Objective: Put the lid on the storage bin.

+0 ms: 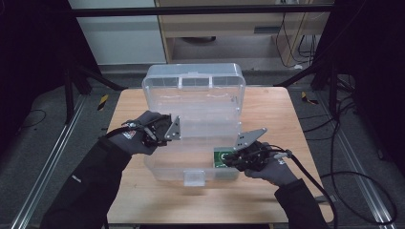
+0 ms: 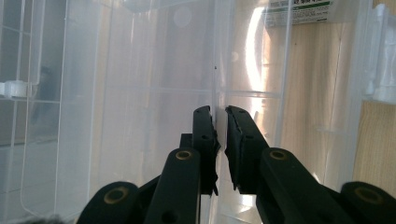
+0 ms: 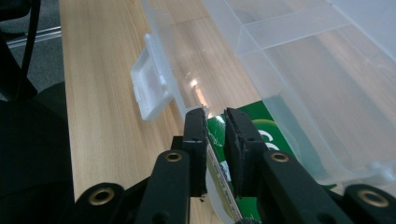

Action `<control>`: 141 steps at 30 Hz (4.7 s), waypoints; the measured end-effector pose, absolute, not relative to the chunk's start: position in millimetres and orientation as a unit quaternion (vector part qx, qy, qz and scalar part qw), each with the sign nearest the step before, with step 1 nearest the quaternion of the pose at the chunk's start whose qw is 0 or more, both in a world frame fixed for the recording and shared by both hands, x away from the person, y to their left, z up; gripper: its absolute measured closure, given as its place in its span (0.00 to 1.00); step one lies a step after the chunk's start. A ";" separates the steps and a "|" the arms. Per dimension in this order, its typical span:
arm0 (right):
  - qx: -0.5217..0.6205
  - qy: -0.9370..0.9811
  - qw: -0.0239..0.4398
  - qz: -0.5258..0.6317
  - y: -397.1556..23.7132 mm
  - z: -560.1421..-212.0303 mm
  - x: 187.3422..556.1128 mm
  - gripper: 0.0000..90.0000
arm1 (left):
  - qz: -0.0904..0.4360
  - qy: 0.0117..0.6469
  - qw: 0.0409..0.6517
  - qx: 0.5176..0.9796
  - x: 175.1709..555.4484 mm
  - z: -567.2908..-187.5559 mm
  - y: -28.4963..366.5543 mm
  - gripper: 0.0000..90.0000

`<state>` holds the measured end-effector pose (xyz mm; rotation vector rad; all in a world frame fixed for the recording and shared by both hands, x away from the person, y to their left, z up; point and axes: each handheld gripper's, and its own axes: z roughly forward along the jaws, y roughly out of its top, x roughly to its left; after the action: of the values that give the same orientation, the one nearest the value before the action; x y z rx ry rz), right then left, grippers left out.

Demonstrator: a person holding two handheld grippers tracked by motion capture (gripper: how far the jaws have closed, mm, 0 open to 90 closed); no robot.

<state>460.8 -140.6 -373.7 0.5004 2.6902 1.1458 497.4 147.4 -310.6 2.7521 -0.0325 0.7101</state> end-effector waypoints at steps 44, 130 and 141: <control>0.342 0.755 0.196 0.524 -177.7 -324.2 527.6 1.00 | 0.235 -0.009 0.158 0.959 492.4 -314.4 150.2 0.90; 0.356 0.750 0.193 0.523 -191.4 -328.7 525.3 0.95 | 0.176 0.064 0.368 0.911 485.2 -318.5 142.2 0.58; 0.355 0.751 0.192 0.522 -192.5 -328.0 525.0 0.95 | 0.155 0.063 0.414 0.895 484.4 -319.2 136.3 0.52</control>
<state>525.0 -192.5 -328.0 0.9964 2.1088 1.4649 484.4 136.3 -319.2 2.2482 0.1581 0.3886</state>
